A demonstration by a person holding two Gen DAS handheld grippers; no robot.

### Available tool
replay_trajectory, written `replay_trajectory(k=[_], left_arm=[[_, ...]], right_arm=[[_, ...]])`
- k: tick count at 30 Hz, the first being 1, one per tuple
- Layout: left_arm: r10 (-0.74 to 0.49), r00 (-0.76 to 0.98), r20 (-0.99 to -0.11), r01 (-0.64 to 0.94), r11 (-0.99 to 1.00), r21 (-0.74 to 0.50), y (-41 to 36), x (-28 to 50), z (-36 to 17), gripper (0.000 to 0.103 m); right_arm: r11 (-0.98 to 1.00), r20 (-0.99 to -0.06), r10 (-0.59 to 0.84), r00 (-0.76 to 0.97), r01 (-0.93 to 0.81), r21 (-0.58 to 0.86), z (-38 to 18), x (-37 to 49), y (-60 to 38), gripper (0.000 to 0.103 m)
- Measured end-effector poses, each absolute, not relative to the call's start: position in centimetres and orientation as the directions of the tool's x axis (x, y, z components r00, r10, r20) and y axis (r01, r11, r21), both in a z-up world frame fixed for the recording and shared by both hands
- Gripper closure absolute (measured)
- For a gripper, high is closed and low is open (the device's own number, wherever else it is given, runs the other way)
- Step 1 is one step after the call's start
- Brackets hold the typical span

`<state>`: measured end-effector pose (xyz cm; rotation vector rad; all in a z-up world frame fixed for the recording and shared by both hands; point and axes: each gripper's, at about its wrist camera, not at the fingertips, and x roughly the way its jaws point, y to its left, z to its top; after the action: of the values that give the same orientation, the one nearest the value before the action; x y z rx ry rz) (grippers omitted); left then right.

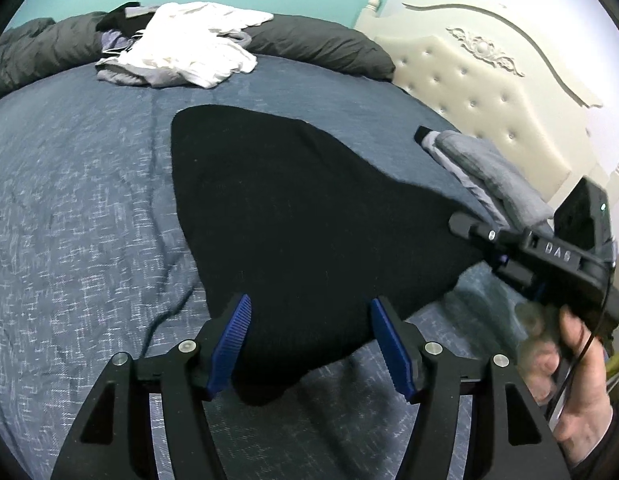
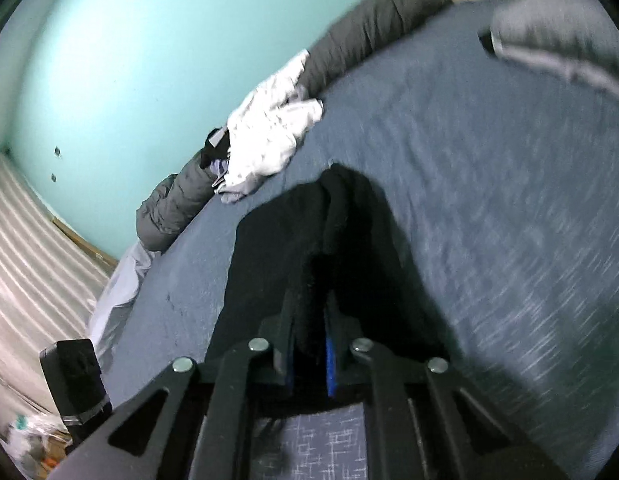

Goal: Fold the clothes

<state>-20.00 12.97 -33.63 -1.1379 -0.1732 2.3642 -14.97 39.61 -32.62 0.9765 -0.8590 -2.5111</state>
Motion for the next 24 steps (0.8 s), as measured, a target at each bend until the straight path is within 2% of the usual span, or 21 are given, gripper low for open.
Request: replay_trajectory(k=[9,16,19,20,21,24], left_arm=[[0.499,-0.498,-0.710,-0.386,-0.860,-0.334,13.1,-20.1,-34.3,0.037],[0.495,-0.475,-0.728,-0.354,-0.865,-0.357,12.3,-20.4,-35.1,0.036],[0.496,-0.466,-0.733,-0.335,-0.865,-0.373,12.0,-20.5,-35.5,0.034],[0.497,-0.466,-0.732,-0.331,-0.865,-0.377,12.0,-20.5,-35.6,0.034],[0.498,-0.465,-0.732,-0.327,-0.865,-0.381,11.9,-20.5,-35.7,0.034],[0.499,-0.462,-0.733,-0.321,-0.865,-0.386,11.9,-20.5,-35.7,0.034]], right_arm=[[-0.796,-0.635,-0.399,-0.661,-0.094,0.598,-37.2,-15.4,41.3,0.093],[-0.769,-0.636,-0.421,-0.647,-0.118,0.628,-38.0,-15.5,41.8,0.091],[-0.784,-0.638,-0.387,-0.666,-0.126,0.607,-36.9,-15.1,41.9,0.081],[-0.804,-0.643,-0.354,-0.680,-0.130,0.580,-36.1,-15.0,41.8,0.071],[-0.822,-0.646,-0.320,-0.693,-0.135,0.552,-35.3,-14.8,41.7,0.065],[-0.845,-0.615,-0.293,-0.732,-0.103,0.525,-33.3,-14.5,41.2,0.065]])
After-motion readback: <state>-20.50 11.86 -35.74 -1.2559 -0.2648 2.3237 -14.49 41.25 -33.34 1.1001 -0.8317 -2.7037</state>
